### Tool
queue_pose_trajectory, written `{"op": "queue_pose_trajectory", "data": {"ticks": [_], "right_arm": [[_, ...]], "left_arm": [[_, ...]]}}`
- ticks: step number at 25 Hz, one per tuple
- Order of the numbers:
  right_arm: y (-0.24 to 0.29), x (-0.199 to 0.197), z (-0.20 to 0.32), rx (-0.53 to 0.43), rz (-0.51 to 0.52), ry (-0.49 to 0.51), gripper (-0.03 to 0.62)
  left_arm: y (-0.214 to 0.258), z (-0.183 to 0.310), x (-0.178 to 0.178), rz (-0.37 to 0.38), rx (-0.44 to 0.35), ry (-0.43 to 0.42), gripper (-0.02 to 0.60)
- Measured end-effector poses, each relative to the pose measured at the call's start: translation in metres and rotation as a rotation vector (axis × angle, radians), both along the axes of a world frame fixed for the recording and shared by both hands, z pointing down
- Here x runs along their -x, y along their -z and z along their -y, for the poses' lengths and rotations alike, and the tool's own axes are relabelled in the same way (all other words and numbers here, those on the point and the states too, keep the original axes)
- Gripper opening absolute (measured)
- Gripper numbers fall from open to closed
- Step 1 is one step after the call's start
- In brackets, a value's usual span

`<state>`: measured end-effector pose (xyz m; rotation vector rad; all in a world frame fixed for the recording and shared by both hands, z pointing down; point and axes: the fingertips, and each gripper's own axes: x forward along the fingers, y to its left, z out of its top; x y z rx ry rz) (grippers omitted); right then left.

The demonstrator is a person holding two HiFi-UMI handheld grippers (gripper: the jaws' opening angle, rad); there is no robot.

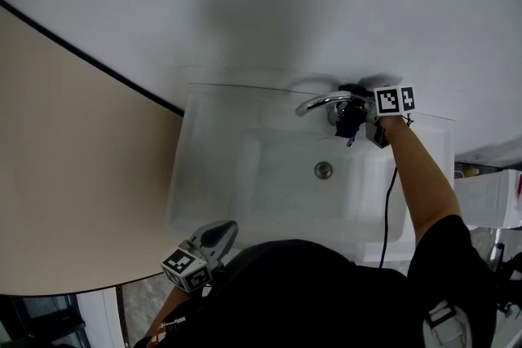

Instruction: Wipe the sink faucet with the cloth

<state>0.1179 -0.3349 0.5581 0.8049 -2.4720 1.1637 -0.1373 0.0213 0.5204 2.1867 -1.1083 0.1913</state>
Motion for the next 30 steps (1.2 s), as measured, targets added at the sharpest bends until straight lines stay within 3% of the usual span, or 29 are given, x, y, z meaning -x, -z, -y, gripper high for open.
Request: {"op": "queue_pose_trajectory", "data": {"ticks": [3,5,8,11,14,17,19,21,26,30], "right_arm": [[0.048,-0.002,-0.007,-0.082,0.075,-0.007,0.049],[0.084,0.003,-0.013,-0.189,0.047,0.011,0.049],[0.129,0.037,-0.032,-0.392,-0.150,0.174,0.051],[0.135,0.095,-0.054,-0.521,-0.485,0.466,0.051],[0.105,0.142,-0.068,-0.483,-0.800,0.739,0.051],[0.053,0.151,-0.101,-0.319,-1.074,0.992,0.051],[0.032,0.142,-0.122,-0.283,-1.192,1.112,0.055],[0.026,0.125,-0.136,-0.313,-1.255,1.178,0.057],[0.022,0.076,-0.153,-0.588,-1.446,1.339,0.069],[0.028,0.068,-0.145,-0.942,-1.455,1.308,0.069]], "left_arm": [[0.002,0.001,0.011,-0.013,-0.011,0.032,0.000],[0.003,0.002,0.020,-0.025,-0.017,0.047,0.000],[0.004,0.001,0.028,-0.038,-0.032,0.056,0.000],[0.004,0.002,0.029,-0.053,-0.053,0.057,0.000],[0.008,0.002,0.029,-0.064,-0.075,0.058,0.000],[0.011,-0.001,0.037,-0.070,-0.088,0.076,0.000],[0.011,-0.004,0.047,-0.069,-0.095,0.096,0.000],[0.009,-0.008,0.057,-0.067,-0.100,0.114,0.000],[0.010,-0.014,0.060,-0.071,-0.088,0.130,0.000],[0.010,-0.012,0.055,-0.075,-0.091,0.111,0.000]]}}
